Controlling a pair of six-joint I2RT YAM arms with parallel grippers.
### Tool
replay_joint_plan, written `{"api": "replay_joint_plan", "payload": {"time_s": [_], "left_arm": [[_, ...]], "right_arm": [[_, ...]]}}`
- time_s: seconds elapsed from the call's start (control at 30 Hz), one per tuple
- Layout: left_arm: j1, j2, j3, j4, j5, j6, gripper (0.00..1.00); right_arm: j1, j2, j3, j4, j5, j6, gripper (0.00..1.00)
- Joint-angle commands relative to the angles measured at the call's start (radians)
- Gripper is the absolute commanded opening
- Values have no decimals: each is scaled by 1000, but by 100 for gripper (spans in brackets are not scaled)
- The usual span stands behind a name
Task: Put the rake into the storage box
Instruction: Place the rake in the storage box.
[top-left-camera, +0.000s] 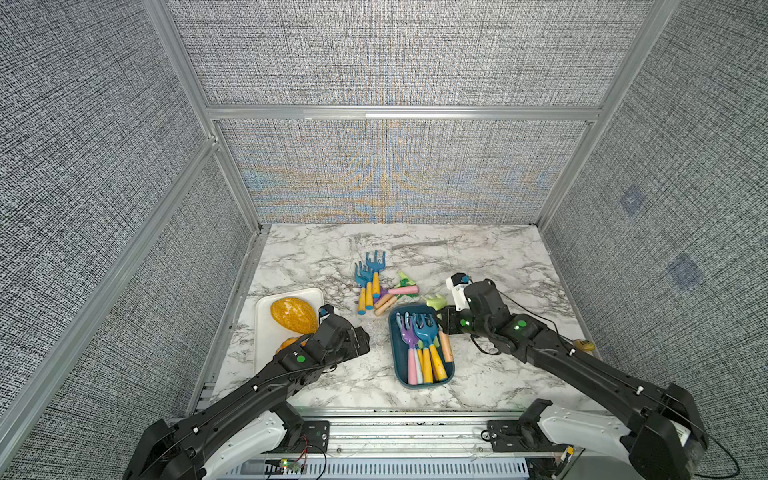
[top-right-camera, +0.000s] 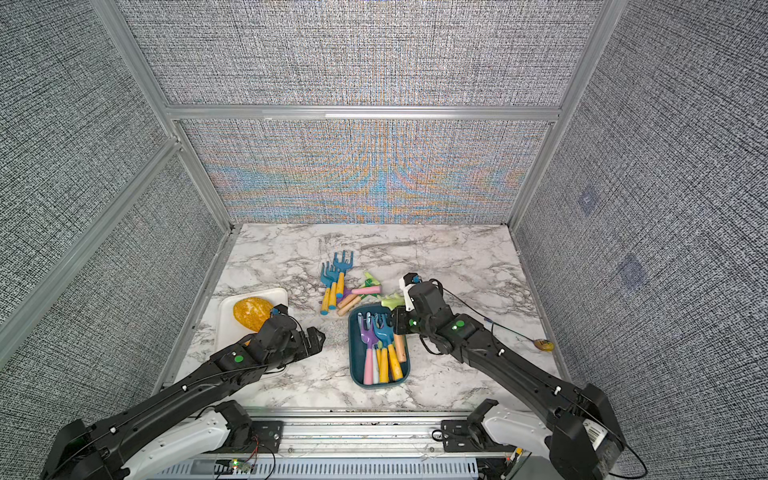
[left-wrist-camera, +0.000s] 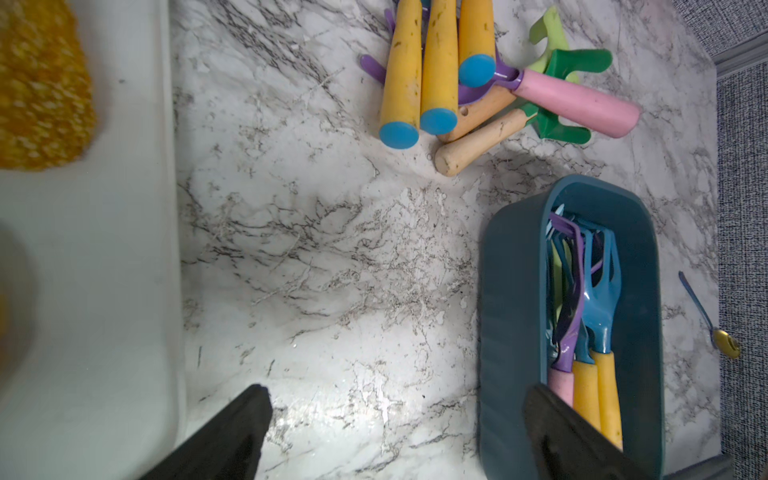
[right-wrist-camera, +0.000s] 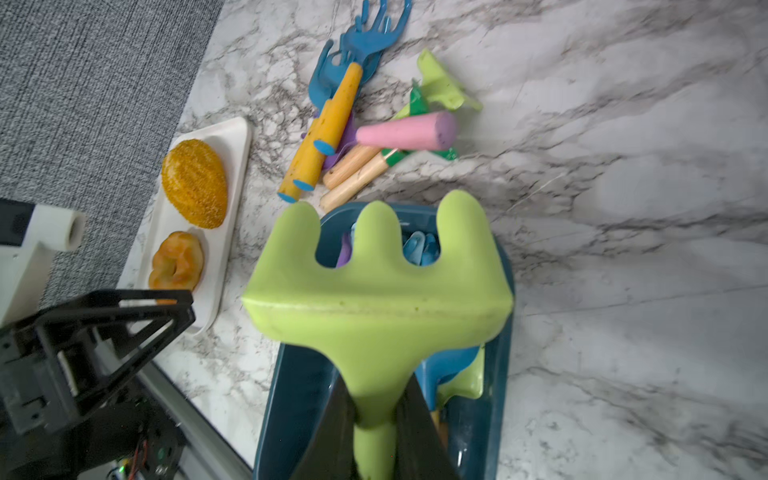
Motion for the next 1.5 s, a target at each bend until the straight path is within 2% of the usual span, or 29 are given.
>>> {"api": "replay_joint_plan", "payload": {"time_s": [0.0,0.33,0.6,0.8,0.93,1.1,1.13,1.17,1.47], "left_arm": [[0,-5,-1,-24,-37,13,99],[-1,32,-8,11,-21,14,99],[-1,81,6,54,10,18,99],[-1,103,9,70,30,15,99],[-1,111,13,72,40,17,99],[0,121,15,79,46,15,99],[0,124,14,81,48,15,99],[-1,125,15,85,53,15,99],[-1,163,17,125,113,12,99]], "right_arm": [[47,-24,-27,55,-12,132,0],[160,36,-69,108,48,217,0],[166,131,-24,119,117,213,0],[166,209,23,114,124,195,0],[169,230,31,118,117,192,18],[166,239,31,122,132,189,52],[166,238,32,123,133,190,54],[167,234,29,132,134,189,61],[157,184,11,137,140,190,79]]}}
